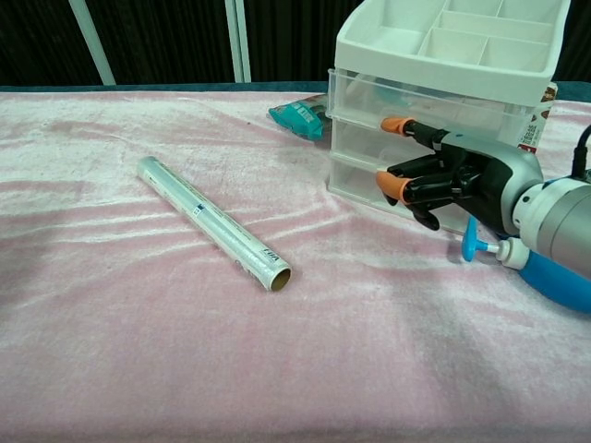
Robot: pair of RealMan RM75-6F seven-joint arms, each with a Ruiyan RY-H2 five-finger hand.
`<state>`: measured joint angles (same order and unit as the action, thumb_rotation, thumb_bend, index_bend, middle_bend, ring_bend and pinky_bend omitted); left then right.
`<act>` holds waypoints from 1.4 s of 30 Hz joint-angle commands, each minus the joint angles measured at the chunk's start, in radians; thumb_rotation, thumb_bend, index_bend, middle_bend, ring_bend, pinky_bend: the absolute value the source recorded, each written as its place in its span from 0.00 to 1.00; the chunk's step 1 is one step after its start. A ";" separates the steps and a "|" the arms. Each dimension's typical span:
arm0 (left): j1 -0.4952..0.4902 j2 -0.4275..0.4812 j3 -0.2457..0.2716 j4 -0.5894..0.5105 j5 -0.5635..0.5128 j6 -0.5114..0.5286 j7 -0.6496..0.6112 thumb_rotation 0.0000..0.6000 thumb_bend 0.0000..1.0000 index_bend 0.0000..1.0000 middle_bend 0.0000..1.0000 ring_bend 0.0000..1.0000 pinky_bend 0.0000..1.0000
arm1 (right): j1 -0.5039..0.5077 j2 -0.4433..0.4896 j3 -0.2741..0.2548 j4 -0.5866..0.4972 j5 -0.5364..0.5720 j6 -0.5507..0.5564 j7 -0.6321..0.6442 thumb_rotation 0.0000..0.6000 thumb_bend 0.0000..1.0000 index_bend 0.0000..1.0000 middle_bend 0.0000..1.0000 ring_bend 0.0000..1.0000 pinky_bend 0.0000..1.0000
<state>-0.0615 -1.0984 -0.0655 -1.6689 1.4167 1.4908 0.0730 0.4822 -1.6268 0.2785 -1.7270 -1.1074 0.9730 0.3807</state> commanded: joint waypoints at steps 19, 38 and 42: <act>0.000 0.001 0.000 0.000 0.000 0.000 0.001 1.00 0.30 0.16 0.09 0.02 0.01 | -0.011 0.008 -0.034 -0.043 -0.039 0.007 0.011 1.00 0.42 0.00 0.69 0.79 0.80; 0.001 0.001 0.000 -0.001 0.000 0.000 0.000 1.00 0.30 0.16 0.09 0.02 0.01 | -0.021 0.005 -0.073 -0.062 -0.089 0.012 0.024 1.00 0.42 0.00 0.69 0.79 0.80; 0.000 0.001 -0.001 -0.001 0.000 0.000 0.001 1.00 0.30 0.16 0.09 0.02 0.01 | -0.025 0.008 -0.082 -0.071 -0.103 0.016 0.027 1.00 0.42 0.00 0.69 0.79 0.80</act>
<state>-0.0611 -1.0979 -0.0661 -1.6696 1.4164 1.4906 0.0737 0.4580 -1.6196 0.1982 -1.7966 -1.2085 0.9880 0.4074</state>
